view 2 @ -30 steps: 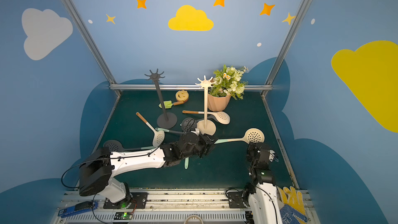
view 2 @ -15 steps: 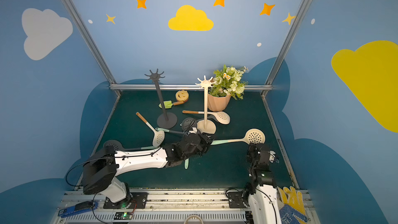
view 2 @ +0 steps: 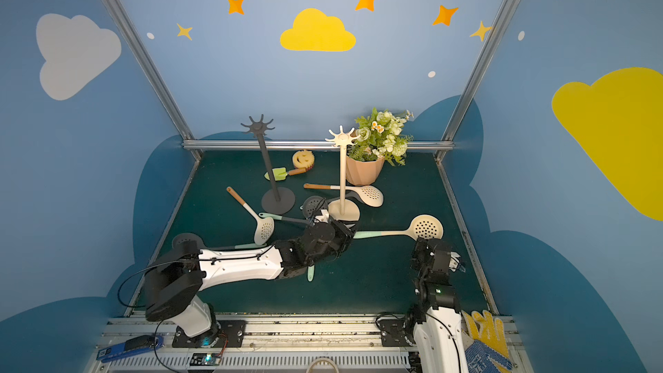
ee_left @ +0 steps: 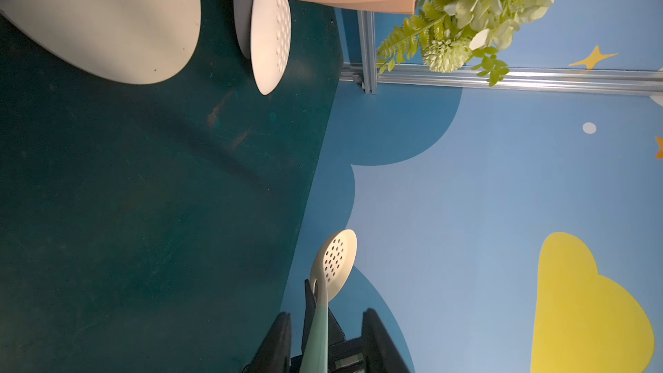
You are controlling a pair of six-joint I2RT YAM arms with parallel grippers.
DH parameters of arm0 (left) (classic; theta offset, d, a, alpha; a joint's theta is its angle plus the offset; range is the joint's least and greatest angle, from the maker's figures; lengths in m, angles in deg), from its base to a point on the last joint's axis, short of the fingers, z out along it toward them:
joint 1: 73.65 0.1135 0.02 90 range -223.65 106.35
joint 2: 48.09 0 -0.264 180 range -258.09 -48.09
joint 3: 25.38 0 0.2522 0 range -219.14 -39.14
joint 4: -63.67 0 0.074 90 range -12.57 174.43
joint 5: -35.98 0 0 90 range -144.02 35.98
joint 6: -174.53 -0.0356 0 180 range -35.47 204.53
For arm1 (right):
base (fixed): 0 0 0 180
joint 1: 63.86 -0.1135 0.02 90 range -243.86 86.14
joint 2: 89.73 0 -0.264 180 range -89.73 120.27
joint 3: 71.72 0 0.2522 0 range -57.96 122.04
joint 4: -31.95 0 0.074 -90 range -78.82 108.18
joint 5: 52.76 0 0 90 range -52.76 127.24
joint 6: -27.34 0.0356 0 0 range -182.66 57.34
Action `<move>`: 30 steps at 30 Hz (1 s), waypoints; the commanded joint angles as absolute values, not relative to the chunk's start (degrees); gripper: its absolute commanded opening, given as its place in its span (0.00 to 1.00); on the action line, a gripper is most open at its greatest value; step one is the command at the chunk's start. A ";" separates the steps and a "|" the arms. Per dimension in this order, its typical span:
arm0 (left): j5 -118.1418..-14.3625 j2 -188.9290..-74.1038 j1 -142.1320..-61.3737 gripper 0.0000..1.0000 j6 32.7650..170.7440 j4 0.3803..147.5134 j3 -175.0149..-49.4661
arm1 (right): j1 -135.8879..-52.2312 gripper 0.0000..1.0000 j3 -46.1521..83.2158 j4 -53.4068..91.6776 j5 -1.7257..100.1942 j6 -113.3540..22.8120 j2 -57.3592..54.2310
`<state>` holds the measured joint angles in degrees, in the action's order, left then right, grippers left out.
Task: Hang the skimmer on the kitchen utensil rack
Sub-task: Pick up the skimmer from the center of the board.
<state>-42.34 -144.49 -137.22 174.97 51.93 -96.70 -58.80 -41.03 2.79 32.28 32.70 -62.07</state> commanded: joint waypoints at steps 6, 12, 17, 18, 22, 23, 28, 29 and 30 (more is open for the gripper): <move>-42.70 -146.71 -137.89 0.37 172.64 52.11 -99.07 | -58.70 0.04 -38.36 1.66 31.79 32.88 -62.04; -42.08 -148.16 -137.72 0.22 170.20 50.50 -100.09 | -58.67 0.05 -38.16 1.01 31.78 32.54 -62.39; -41.87 -148.10 -137.46 0.14 167.52 49.95 -100.32 | -58.68 0.05 -38.01 -0.08 31.88 31.85 -62.73; -41.86 -148.01 -137.38 0.13 167.45 49.96 -100.06 | -58.67 0.06 -37.96 -0.05 31.93 31.67 -62.79; -41.38 -147.66 -136.96 0.04 166.64 48.60 -98.67 | -58.72 0.11 -37.52 -1.35 32.22 30.97 -63.43; -41.40 -147.52 -136.83 0.04 165.96 48.08 -98.31 | -58.76 0.13 -37.51 -1.63 32.25 30.62 -63.68; -41.83 -145.13 -135.76 0.03 162.05 45.88 -95.88 | -58.76 0.26 -35.79 -3.88 35.24 26.77 -64.59; -42.38 -144.35 -135.26 0.03 160.73 46.10 -95.65 | -58.75 0.30 -34.96 -4.37 36.98 24.66 -64.46; -42.94 -143.57 -134.90 0.03 159.68 46.69 -95.52 | -58.88 0.33 -34.23 -5.25 38.36 23.25 -64.25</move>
